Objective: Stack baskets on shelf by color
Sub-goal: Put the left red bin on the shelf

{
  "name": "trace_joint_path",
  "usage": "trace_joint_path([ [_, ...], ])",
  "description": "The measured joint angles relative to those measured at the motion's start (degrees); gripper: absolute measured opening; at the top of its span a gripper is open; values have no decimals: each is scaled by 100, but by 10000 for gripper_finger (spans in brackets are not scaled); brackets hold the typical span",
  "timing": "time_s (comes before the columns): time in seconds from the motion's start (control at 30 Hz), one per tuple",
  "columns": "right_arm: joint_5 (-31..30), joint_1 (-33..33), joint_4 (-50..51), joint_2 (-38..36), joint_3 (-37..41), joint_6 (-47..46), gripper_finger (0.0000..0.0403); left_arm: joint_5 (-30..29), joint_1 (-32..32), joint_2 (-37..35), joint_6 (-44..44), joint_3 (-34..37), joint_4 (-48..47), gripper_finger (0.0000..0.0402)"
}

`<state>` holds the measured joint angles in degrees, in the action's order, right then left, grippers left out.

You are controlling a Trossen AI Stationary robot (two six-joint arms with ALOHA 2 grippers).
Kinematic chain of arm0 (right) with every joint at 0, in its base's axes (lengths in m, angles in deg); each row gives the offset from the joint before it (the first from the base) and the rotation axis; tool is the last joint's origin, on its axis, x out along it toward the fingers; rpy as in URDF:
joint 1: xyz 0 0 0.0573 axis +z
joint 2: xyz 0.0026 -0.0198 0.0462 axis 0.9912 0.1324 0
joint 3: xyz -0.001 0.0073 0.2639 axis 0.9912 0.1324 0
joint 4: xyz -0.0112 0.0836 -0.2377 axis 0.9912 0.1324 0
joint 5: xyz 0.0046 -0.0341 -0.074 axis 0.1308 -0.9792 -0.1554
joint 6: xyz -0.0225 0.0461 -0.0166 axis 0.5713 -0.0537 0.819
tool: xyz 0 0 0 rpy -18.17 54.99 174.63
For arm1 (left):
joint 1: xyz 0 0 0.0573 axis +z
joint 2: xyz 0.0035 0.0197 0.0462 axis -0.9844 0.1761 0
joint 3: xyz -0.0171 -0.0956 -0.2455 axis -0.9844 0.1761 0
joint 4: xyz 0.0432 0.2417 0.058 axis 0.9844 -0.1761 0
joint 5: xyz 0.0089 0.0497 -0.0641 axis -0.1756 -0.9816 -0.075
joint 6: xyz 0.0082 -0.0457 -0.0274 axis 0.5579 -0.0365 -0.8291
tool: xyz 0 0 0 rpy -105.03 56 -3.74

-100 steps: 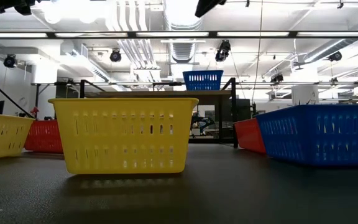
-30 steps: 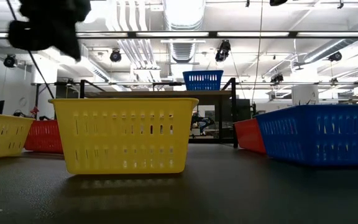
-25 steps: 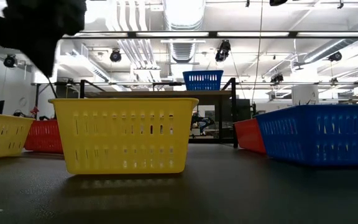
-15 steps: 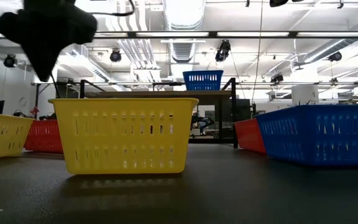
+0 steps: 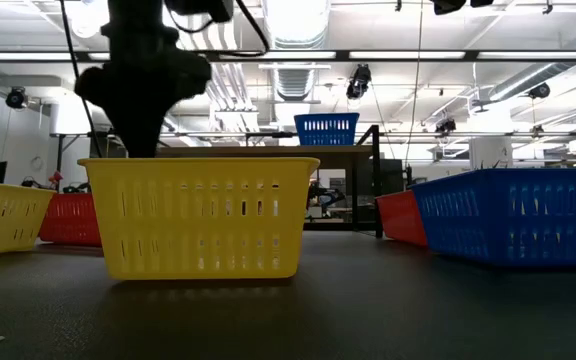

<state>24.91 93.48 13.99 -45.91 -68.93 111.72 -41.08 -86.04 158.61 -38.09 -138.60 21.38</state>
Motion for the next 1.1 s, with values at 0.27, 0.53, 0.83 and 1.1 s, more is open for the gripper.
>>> trace_joint_path([
  [0.27,0,0,70,-4,0,-11,125,-234,256,133,119,233,115,171],
  [0.53,-1,0,92,-6,0,-5,125,-451,282,185,117,388,421,177],
  [0.83,-2,0,124,-4,-2,6,125,-664,282,472,-56,756,822,177],
  [1.1,-2,0,127,-4,-2,8,125,-802,284,657,-36,786,934,177],
])
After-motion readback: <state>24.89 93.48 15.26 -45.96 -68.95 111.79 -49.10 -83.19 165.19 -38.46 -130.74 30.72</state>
